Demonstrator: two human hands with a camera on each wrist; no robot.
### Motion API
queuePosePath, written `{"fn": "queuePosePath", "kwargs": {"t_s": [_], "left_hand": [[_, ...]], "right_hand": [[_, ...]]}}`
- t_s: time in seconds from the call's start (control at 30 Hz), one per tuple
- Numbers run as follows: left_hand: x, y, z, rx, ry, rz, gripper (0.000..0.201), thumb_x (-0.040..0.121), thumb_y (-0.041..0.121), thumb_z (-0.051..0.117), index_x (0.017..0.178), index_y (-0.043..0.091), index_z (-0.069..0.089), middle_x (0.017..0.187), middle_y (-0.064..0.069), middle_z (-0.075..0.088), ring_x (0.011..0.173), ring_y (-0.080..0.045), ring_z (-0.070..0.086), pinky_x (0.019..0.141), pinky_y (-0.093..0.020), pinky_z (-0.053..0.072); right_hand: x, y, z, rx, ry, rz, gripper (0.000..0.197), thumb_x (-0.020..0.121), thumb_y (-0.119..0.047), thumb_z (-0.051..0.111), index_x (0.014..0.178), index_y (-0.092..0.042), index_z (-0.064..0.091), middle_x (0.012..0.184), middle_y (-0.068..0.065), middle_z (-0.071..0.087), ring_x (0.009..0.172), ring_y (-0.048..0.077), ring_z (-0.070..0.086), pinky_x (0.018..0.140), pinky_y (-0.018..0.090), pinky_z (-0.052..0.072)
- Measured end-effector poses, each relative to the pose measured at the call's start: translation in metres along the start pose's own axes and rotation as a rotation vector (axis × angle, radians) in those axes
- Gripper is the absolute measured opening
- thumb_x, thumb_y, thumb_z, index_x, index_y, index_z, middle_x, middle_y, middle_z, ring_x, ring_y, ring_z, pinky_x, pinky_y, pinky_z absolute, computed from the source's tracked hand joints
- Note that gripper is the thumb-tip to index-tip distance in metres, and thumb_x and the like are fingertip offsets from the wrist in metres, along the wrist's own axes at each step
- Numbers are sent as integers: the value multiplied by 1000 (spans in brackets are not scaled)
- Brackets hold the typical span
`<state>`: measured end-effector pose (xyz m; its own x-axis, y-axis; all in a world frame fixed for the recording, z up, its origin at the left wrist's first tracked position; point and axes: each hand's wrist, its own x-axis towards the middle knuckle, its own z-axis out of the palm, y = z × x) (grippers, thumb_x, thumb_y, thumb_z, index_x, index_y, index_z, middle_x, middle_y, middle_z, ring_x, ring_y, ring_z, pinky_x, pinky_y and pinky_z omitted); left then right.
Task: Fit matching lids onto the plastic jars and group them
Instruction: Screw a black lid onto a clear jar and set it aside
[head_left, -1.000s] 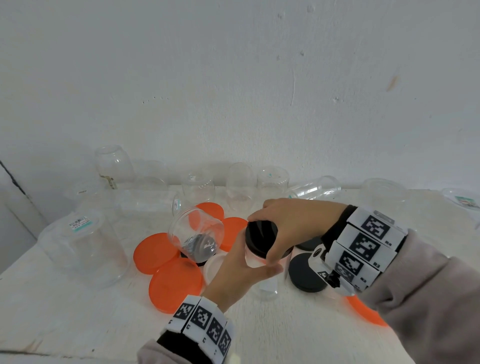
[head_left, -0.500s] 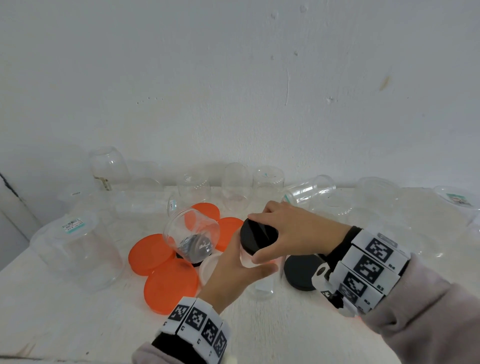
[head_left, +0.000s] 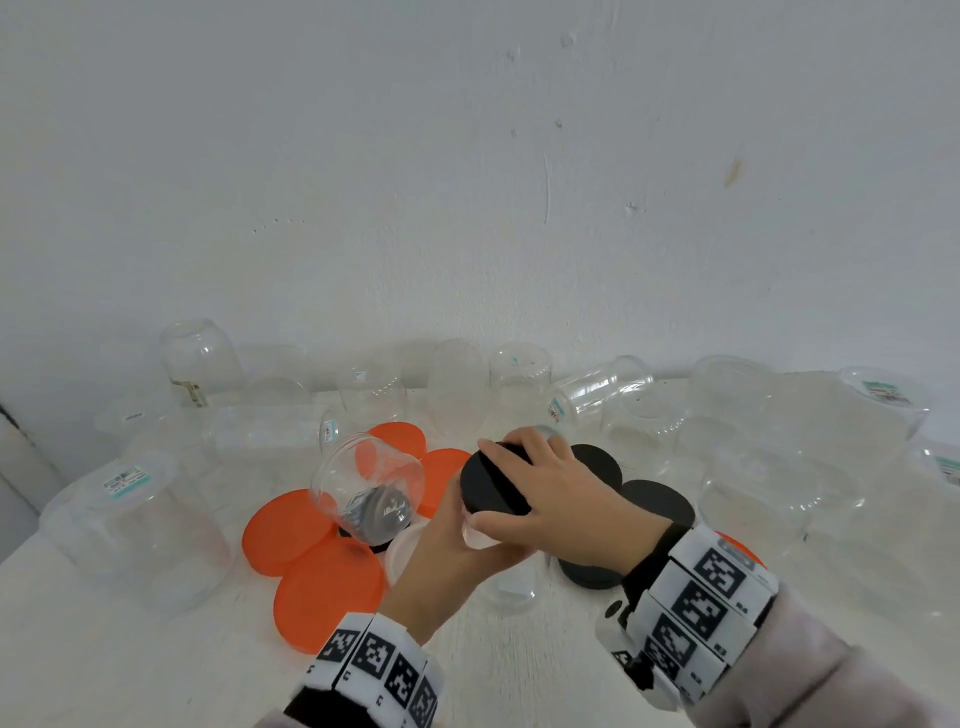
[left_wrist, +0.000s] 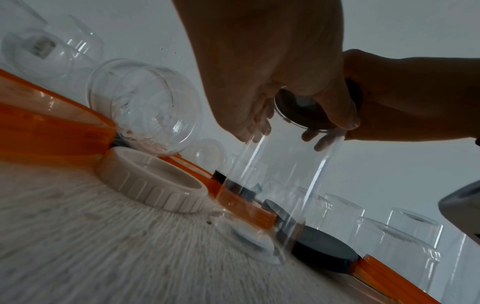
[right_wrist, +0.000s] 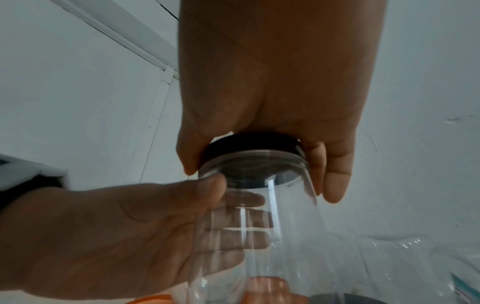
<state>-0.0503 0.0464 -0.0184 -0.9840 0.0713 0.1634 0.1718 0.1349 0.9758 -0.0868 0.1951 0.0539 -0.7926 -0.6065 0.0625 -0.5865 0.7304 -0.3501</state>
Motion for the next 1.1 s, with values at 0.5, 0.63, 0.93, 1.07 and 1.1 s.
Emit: {"fn": "queuePosePath", "kwargs": {"t_s": [0.5,0.63,0.93,1.07,1.1], "left_hand": [[4,23,1,245,-181,-13,80,66,42,82,128,57,34,126,29,53,116,9,51,84,-13,49],[4,22,6,495,-282,-18,90,69,52,77,137,55,18,136,39,32,121,23,30,88,-6,35],[30,3,50,694,-320,-99,87,83,42,68,150,24,15,150,12,21,139,-5,21,110,-20,22],[44,-8,67,799,-426,-107,86,83,47,64,150,21,16,150,8,23,139,-8,22,113,-23,22],[47,-10,69,815,-443,-118,87,83,49,64,150,22,15,151,8,22,139,-9,21,114,-25,22]], "right_hand": [[-28,16,6,244,82,36,81,82,-63,55,149,-35,20,138,-17,20,115,18,34,99,31,37],[-56,38,-19,452,236,98,81,74,-66,60,144,-33,35,121,-30,31,113,-11,40,87,1,33],[-150,120,-156,645,931,220,61,58,-80,65,114,-58,51,125,-14,53,98,14,64,64,31,58],[-175,182,-202,529,1108,354,60,61,-71,71,113,-53,49,133,-8,48,107,17,61,54,24,58],[-178,201,-210,491,1122,402,65,60,-67,73,117,-49,48,136,-6,46,109,17,59,55,24,58]]}}
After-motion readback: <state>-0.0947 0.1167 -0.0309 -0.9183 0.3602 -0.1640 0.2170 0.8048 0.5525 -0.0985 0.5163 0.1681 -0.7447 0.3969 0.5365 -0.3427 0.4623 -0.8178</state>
